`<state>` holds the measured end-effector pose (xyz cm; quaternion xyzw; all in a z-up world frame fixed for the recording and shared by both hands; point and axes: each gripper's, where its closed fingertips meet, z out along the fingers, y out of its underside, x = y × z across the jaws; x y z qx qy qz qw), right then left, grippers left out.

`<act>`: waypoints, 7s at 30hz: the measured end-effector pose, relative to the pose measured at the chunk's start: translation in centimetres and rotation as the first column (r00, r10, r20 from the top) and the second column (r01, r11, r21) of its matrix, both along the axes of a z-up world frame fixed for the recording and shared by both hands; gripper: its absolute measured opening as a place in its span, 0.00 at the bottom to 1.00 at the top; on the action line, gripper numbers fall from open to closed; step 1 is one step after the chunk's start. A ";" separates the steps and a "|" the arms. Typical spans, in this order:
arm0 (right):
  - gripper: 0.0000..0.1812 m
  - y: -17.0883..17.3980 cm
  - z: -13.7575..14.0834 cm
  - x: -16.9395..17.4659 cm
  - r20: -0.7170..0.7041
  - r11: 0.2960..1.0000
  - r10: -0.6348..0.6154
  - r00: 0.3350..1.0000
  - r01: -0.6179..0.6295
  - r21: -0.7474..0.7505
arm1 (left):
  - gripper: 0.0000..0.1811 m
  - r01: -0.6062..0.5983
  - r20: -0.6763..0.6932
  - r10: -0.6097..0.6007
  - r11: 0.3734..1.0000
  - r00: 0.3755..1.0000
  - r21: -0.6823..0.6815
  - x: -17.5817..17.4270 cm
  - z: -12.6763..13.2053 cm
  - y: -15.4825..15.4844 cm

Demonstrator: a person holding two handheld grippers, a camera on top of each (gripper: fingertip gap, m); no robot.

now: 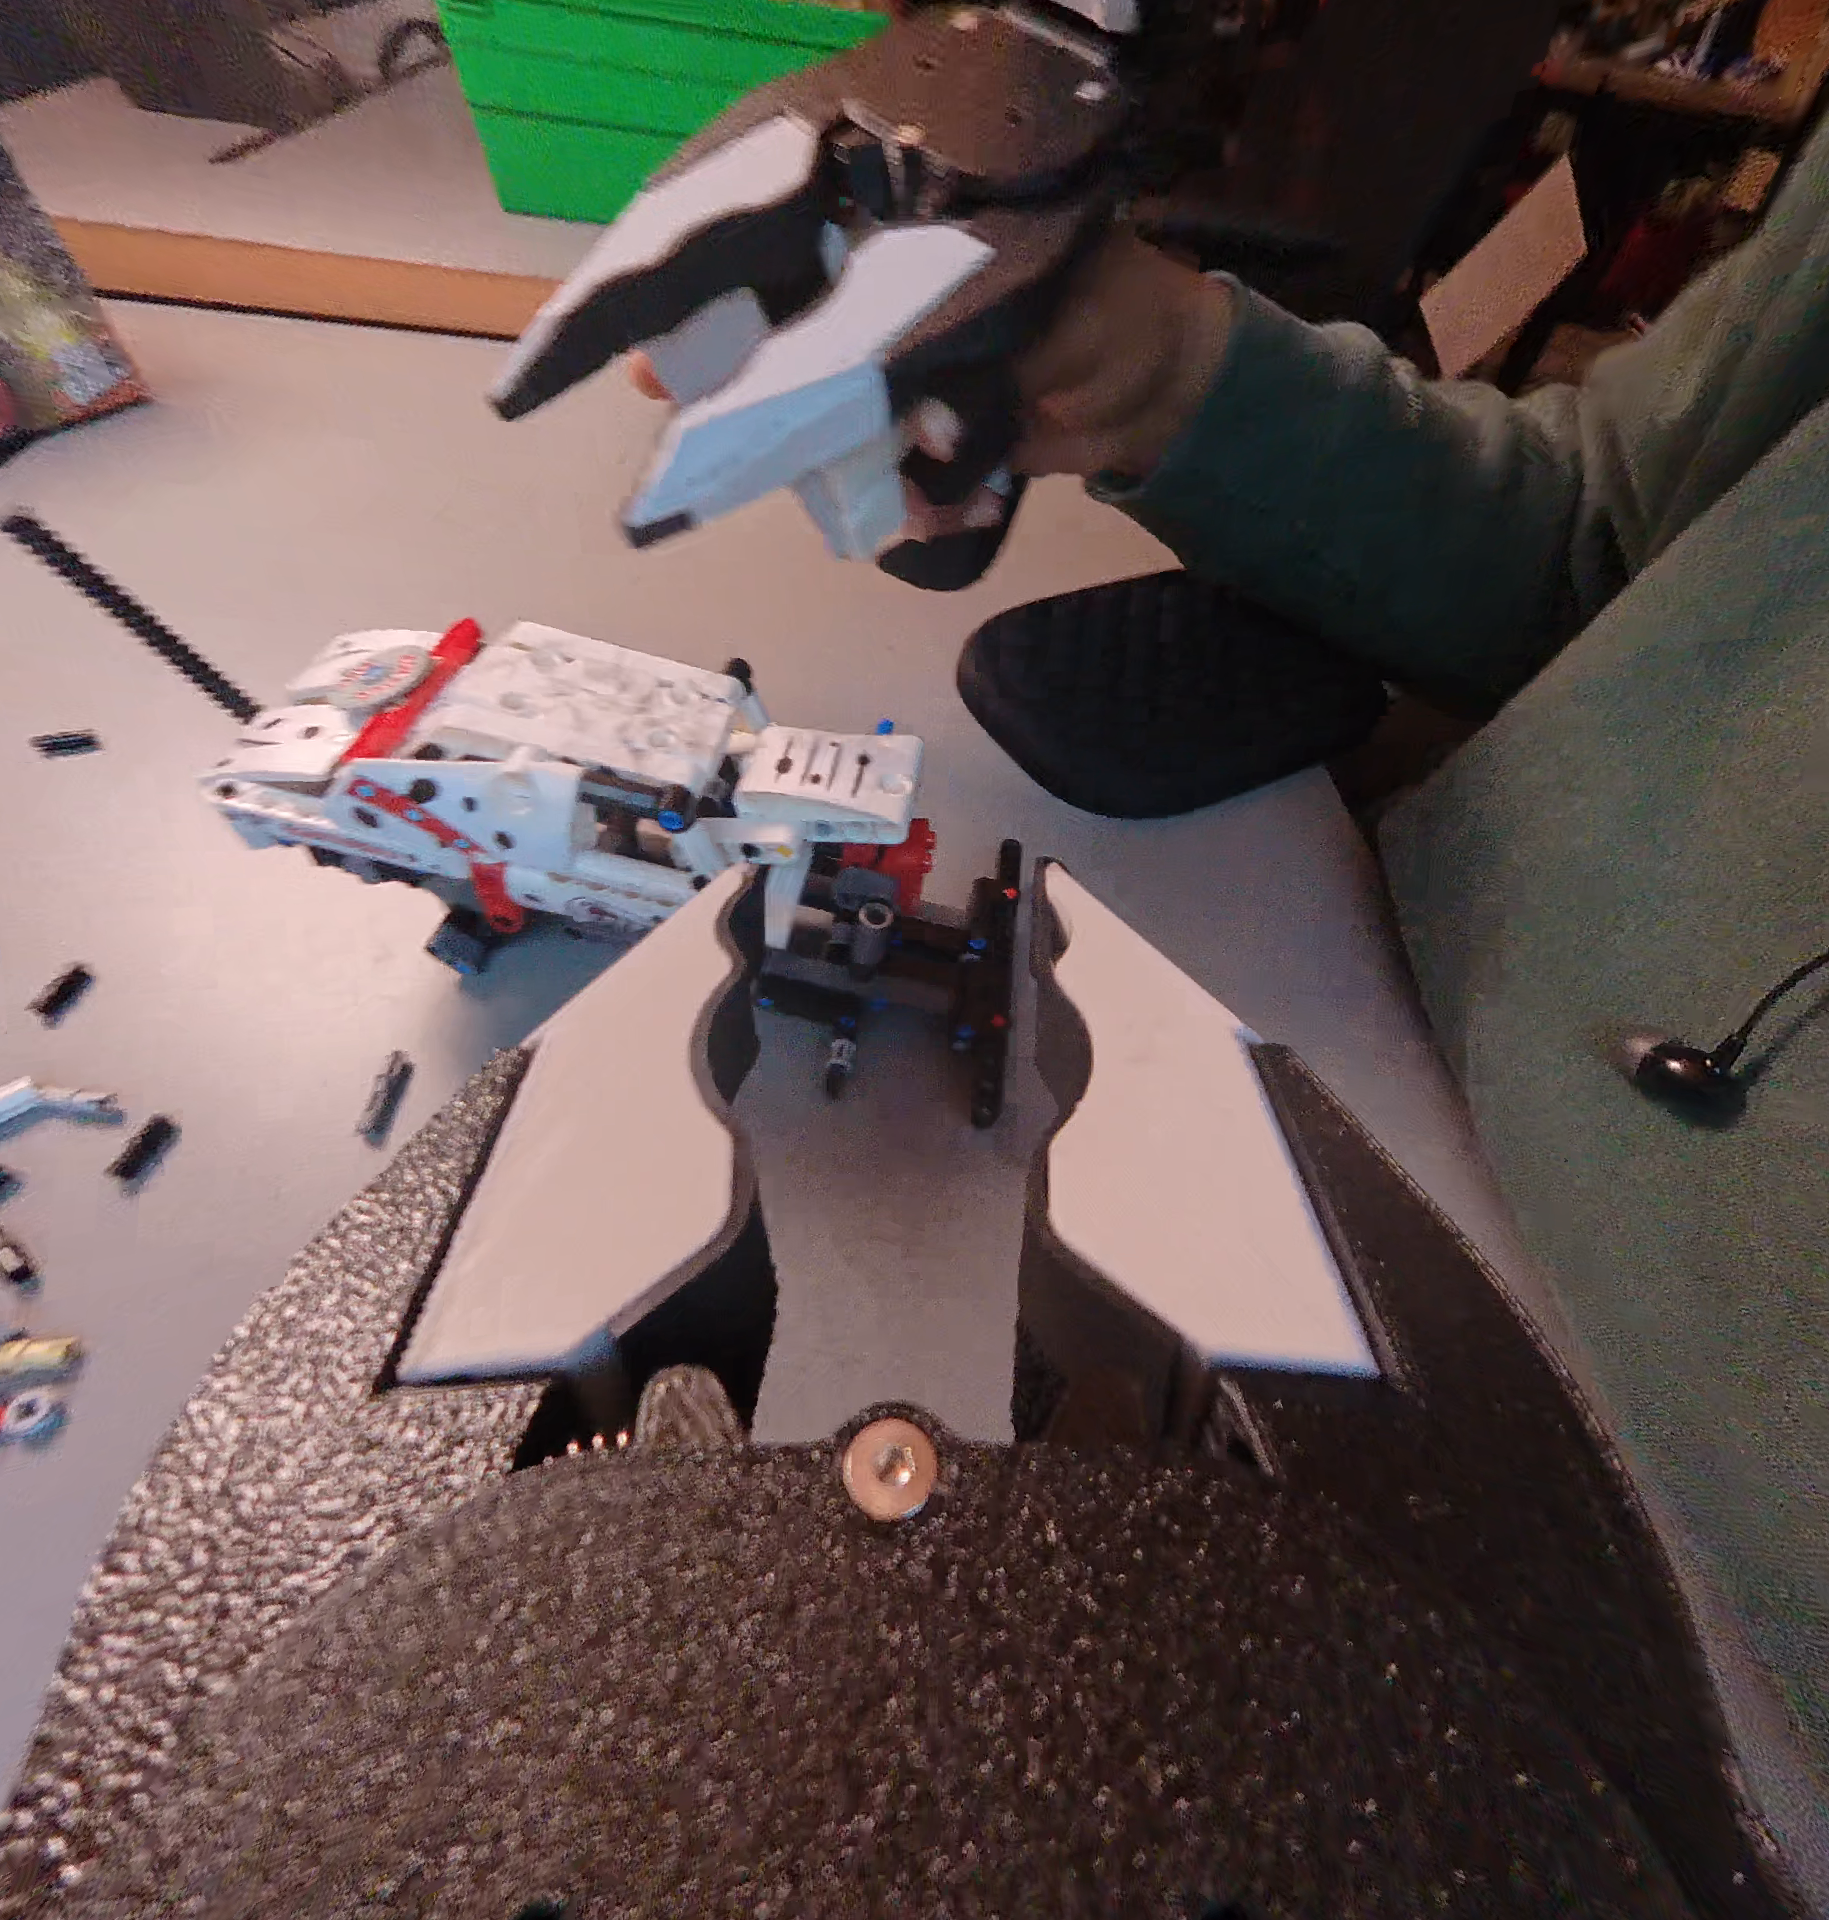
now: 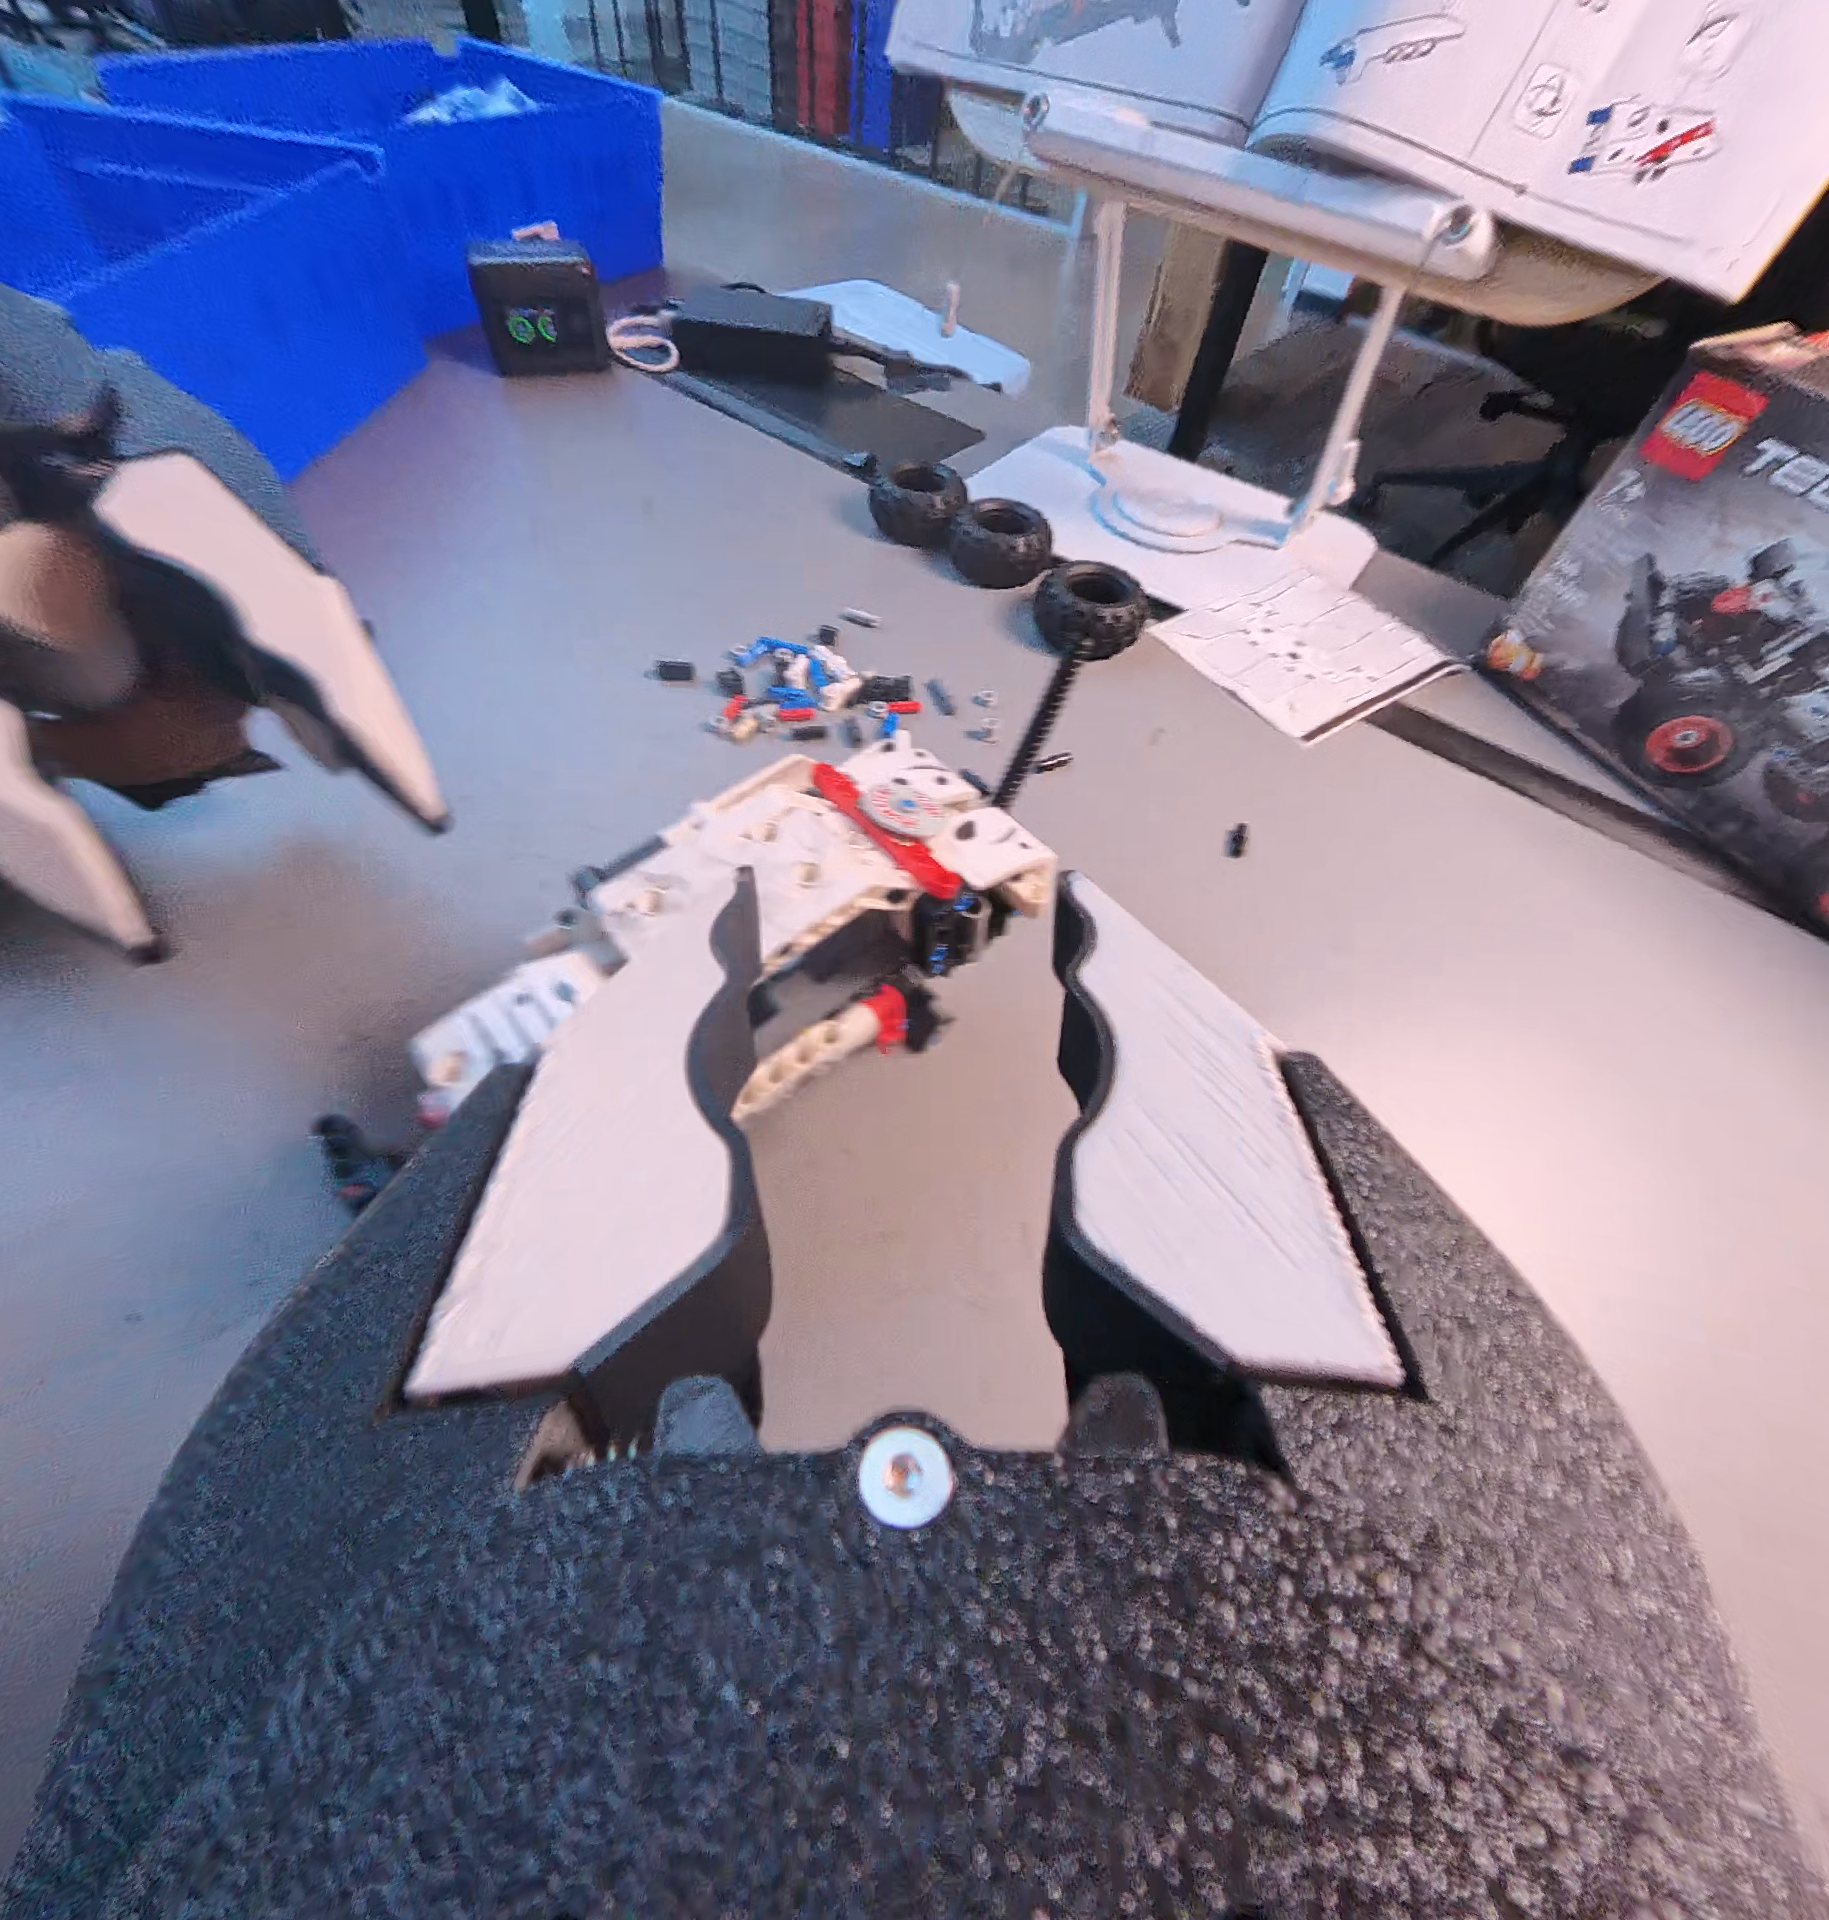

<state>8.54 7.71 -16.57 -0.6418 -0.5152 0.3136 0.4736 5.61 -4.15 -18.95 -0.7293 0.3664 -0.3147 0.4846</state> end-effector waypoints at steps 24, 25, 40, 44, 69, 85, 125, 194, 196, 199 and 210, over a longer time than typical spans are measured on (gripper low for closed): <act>0.40 -7.6 -6.1 -0.7 0.392 0.879 0.471 0.790 -0.457 -0.136 | 0.26 -0.346 -0.057 0.354 0.931 0.934 0.116 -8.2 -1.8 2.2; 0.40 -7.7 -6.1 -0.5 0.396 0.848 0.522 0.755 -0.510 -0.145 | 0.27 -0.348 -0.056 0.356 0.930 0.933 0.117 -8.3 -1.8 2.3; 0.34 -3.5 -4.8 1.2 0.502 0.874 0.448 0.740 -0.480 -0.074 | 0.26 -0.389 -0.046 0.397 0.913 0.917 0.124 -9.4 -1.7 2.1; 0.37 -3.9 -4.6 2.1 0.501 0.913 0.379 0.778 -0.402 -0.067 | 0.26 -0.386 -0.051 0.395 0.913 0.917 0.133 -9.2 -1.7 2.0; 0.18 -4.9 -5.4 -1.6 0.775 0.535 0.504 0.382 -0.842 0.067 | 0.51 -0.263 0.134 0.232 0.912 0.963 0.315 -8.1 2.8 -0.3; 0.19 -1.7 -3.9 -0.7 0.316 0.846 0.417 0.852 -0.491 0.208 | 0.56 -0.160 0.128 0.137 0.968 0.982 0.195 -6.1 2.0 -1.6; 0.24 -4.0 -4.4 -4.5 0.200 0.772 0.381 0.902 -0.430 0.468 | 0.51 -0.287 -0.075 0.298 0.949 0.952 0.130 -6.8 -2.2 0.1; 0.02 -8.3 -2.8 -9.3 0.018 0.842 0.329 0.944 -0.302 0.447 | 0.41 -0.362 -0.122 0.377 0.924 0.918 0.125 -9.7 -3.0 1.7; 0.01 -8.3 -2.8 -9.2 0.026 0.829 0.326 0.945 -0.298 0.473 | 0.40 -0.362 -0.119 0.376 0.924 0.919 0.124 -9.7 -3.0 1.8; 0.01 -8.3 -2.8 -9.2 0.036 0.812 0.324 0.945 -0.297 0.503 | 0.40 -0.362 -0.116 0.376 0.924 0.919 0.126 -9.7 -2.9 1.8; 0.00 -7.4 -1.9 -8.3 -0.021 0.837 0.322 0.946 -0.275 0.473 | 0.41 -0.384 -0.017 0.394 0.904 0.919 0.186 -10.8 -0.8 1.6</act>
